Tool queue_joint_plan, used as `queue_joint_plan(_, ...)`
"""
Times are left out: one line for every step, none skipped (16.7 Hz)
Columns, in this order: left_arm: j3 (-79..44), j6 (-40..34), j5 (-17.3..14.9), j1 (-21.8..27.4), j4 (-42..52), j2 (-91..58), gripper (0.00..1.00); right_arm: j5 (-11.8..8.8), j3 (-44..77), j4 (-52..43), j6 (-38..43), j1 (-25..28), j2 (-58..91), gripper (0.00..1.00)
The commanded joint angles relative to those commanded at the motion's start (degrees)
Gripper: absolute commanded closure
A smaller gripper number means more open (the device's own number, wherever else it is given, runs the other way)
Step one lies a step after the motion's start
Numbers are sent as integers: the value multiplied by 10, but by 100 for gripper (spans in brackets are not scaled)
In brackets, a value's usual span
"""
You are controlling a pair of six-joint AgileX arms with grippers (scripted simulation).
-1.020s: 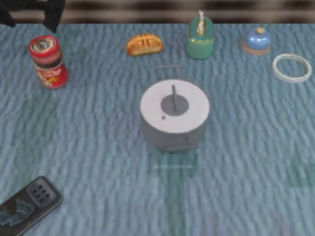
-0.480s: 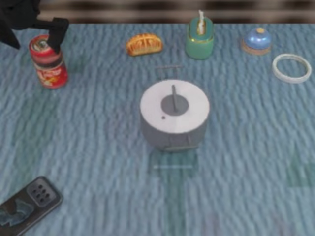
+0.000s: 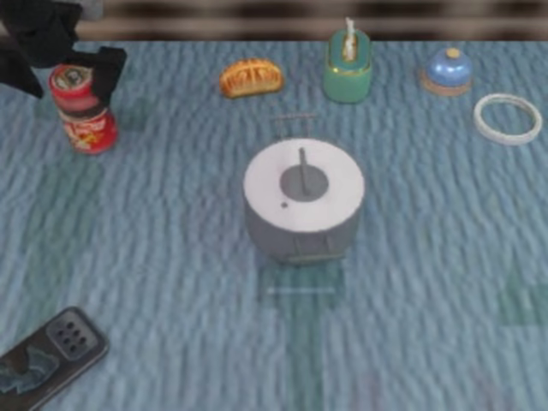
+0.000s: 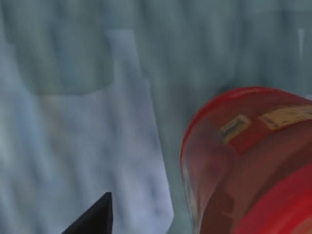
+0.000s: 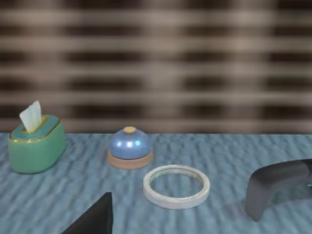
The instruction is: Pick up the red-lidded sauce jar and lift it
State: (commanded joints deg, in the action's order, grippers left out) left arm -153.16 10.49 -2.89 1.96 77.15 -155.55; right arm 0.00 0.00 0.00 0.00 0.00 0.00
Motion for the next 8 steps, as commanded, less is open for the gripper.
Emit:
queue_joint_plan(21,0,0,0,-16,4,0,0,0,0,0,0,0,0)
queue_joint_plan(38,0,0,0,-30,7,0,0,0,0,0,0,0,0)
queue_joint_plan(49,-1,0,1,-40,9,0,0,0,0,0,0,0,0)
queue_joint_plan(55,-1,0,1,-45,10,0,0,0,0,0,0,0,0)
queue_joint_plan(55,-1,0,1,-46,10,0,0,0,0,0,0,0,0)
queue_joint_plan(55,-1,0,1,-46,10,0,0,0,0,0,0,0,0)
queue_joint_plan(55,-1,0,1,-46,10,0,0,0,0,0,0,0,0)
queue_joint_plan(55,-1,0,1,-46,10,0,0,0,0,0,0,0,0)
